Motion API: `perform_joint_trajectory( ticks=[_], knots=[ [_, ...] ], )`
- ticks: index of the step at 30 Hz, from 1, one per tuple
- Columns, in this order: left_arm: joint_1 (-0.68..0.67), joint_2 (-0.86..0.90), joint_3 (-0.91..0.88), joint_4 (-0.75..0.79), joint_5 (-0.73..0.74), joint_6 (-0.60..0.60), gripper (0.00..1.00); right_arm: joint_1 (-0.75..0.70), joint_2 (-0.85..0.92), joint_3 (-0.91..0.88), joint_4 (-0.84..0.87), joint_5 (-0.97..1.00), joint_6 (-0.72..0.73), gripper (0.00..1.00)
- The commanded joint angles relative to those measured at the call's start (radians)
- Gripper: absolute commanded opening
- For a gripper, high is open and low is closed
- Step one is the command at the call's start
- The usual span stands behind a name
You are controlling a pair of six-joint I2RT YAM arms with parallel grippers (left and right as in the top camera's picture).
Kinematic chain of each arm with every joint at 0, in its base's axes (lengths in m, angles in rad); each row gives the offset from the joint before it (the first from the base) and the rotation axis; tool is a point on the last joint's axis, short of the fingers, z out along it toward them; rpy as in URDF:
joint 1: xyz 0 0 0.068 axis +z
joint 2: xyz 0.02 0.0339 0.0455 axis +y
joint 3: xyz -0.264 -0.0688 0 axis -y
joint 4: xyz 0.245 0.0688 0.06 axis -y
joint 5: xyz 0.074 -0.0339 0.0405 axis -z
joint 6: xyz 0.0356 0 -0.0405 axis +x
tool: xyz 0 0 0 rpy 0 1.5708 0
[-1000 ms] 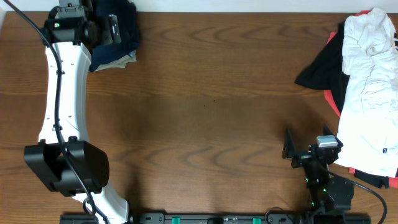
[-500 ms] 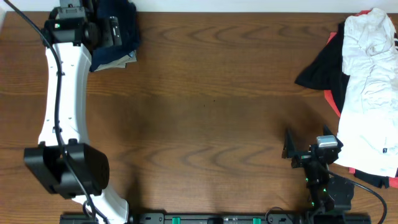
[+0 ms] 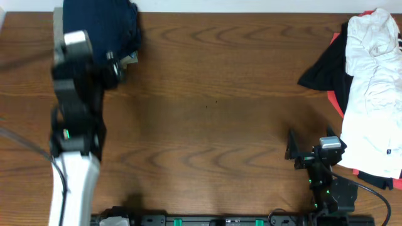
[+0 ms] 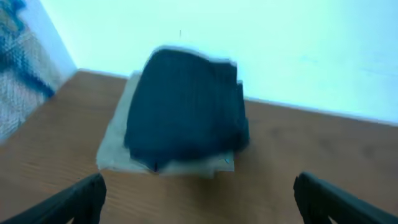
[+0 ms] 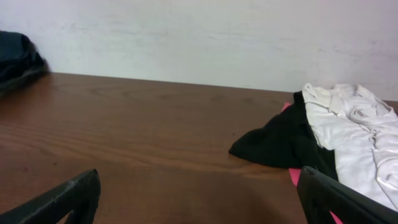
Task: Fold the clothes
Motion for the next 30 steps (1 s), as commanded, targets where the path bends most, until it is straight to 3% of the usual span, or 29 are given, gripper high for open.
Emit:
perform_joint_trajectory(
  ticks=[1,6,13,30],
  knots=[
    [0.0,-0.176,-0.232,0.074,0.003,-0.016,0.98,-0.008,-0.007,-0.002,-0.004,0.003,0.014,0.99],
    [0.0,-0.438,-0.529,0.176,0.003,-0.029,0.98,-0.008,-0.007,-0.002,-0.004,0.003,0.014,0.99],
    [-0.003,-0.695,-0.754,0.221,0.003,-0.054,0.98,-0.008,-0.007,-0.002,-0.004,0.004,0.014,0.99],
    [-0.04,-0.949,-0.816,0.159,-0.002,-0.053,0.98,-0.008,-0.007,-0.002,-0.004,0.004,0.014,0.99]
  ],
)
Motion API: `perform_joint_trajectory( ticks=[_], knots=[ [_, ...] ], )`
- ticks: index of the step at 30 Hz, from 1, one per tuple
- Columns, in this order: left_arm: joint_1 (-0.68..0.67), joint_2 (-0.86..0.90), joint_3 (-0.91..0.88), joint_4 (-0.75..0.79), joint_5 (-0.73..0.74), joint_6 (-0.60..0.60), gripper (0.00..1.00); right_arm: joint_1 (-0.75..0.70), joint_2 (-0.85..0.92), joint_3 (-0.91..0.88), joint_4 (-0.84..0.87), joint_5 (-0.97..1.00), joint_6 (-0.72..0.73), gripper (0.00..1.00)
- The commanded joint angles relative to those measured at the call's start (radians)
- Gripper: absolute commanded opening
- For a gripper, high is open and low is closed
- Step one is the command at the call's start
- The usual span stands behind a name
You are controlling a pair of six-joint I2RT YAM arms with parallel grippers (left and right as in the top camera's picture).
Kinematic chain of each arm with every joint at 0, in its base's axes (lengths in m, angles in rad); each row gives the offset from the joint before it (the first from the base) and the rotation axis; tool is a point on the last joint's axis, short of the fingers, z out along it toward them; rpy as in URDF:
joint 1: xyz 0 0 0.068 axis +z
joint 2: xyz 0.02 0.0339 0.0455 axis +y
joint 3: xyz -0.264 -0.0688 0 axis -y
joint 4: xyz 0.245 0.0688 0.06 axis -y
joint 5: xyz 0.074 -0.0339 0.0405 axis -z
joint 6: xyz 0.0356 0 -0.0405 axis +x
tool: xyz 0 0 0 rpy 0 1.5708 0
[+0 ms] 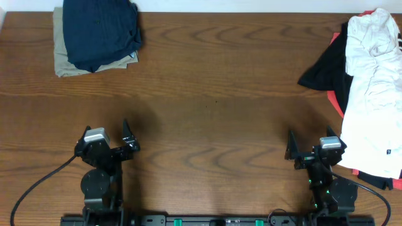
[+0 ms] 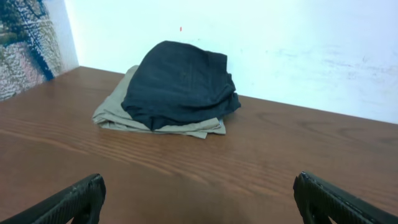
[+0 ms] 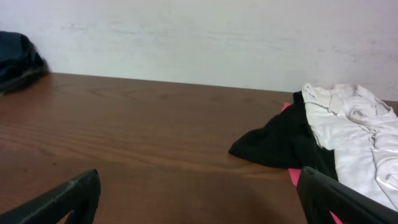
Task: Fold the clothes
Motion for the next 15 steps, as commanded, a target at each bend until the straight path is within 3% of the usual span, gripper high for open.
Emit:
perform_joint_trajectory(
  ticks=[1,15],
  knots=[
    [-0.006,-0.045,-0.007,-0.02,-0.003,-0.009,0.98,-0.008,-0.006,-0.002,-0.004,0.003,0.014,0.99],
    [-0.006,-0.17,-0.008,-0.059,-0.007,-0.008,0.98,-0.008,-0.006,-0.002,-0.004,0.003,0.014,0.99]
  ],
)
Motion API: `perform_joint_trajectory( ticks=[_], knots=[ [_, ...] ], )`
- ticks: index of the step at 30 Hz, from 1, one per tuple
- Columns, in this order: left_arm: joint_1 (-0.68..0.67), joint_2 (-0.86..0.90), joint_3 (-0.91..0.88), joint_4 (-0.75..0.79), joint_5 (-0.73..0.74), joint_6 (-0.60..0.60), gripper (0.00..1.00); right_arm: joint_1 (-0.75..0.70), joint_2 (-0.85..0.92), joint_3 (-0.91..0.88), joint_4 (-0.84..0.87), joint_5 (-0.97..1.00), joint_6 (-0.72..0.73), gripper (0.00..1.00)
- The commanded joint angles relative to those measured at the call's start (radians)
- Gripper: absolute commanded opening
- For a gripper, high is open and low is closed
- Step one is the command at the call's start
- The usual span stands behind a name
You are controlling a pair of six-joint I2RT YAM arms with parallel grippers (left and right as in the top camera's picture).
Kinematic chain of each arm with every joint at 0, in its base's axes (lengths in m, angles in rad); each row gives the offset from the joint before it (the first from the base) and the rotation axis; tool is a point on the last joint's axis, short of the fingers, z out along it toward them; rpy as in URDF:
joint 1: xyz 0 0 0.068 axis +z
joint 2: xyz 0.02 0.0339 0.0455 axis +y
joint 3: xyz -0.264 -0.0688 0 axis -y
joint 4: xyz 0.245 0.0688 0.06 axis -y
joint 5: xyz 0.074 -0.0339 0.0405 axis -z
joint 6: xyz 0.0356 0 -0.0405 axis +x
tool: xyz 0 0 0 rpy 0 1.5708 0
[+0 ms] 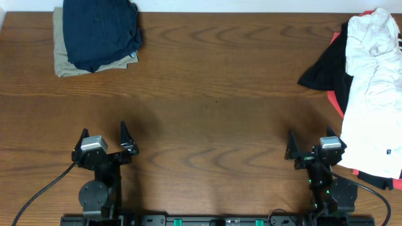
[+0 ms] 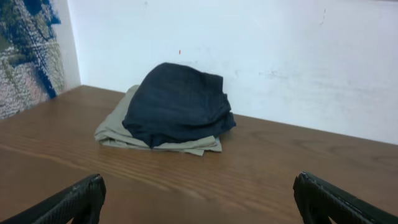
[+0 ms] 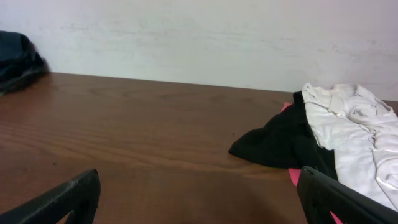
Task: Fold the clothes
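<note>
A folded navy garment (image 1: 100, 28) lies on a folded beige one (image 1: 59, 59) at the table's far left corner; the left wrist view shows the same navy garment (image 2: 177, 102) on the beige one (image 2: 118, 130). At the right edge lies an unfolded heap: a white garment (image 1: 374, 88), a black one (image 1: 323, 66) and a pink one (image 1: 336, 103), with the white (image 3: 360, 137) and black (image 3: 280, 143) also in the right wrist view. My left gripper (image 1: 102, 137) rests open at the front left, my right gripper (image 1: 309, 145) open at the front right. Both hold nothing.
The brown wooden table (image 1: 213, 94) stretches between the folded stack and the heap. A white wall (image 3: 205, 37) stands behind the table's far edge. A black rail (image 1: 201, 221) runs along the front edge under both arm bases.
My left gripper has shifted slightly at its front-left resting place, and its camera now tilts a little higher. The right arm and all the clothes are unchanged.
My left arm was stretched out to the far left corner, its open gripper just in front of the folded navy-on-beige stack. Then it was back at the front left, open and empty. It stays there now, and the right arm has not moved throughout.
</note>
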Motion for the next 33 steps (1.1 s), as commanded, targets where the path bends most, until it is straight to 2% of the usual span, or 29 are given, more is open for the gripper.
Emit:
perform_joint_trajectory(
  ticks=[1,10,22,27,33],
  knots=[
    [-0.003,-0.018,-0.009,-0.002,-0.006,-0.008,0.98,-0.008,-0.006,-0.002,-0.004,0.003,0.014,0.99],
    [-0.003,-0.018,-0.057,0.056,-0.002,-0.009,0.98,-0.008,-0.006,-0.002,-0.004,0.003,0.014,0.99],
    [-0.005,-0.018,-0.133,0.048,0.011,-0.011,0.98,-0.008,-0.006,-0.002,-0.004,0.003,0.014,0.99],
    [-0.02,-0.018,-0.137,-0.027,0.021,-0.011,0.98,-0.008,-0.006,-0.002,-0.004,0.003,0.014,0.99],
    [-0.023,-0.018,-0.137,-0.023,0.022,-0.002,0.98,-0.008,-0.006,-0.002,-0.004,0.003,0.014,0.99]
  ],
)
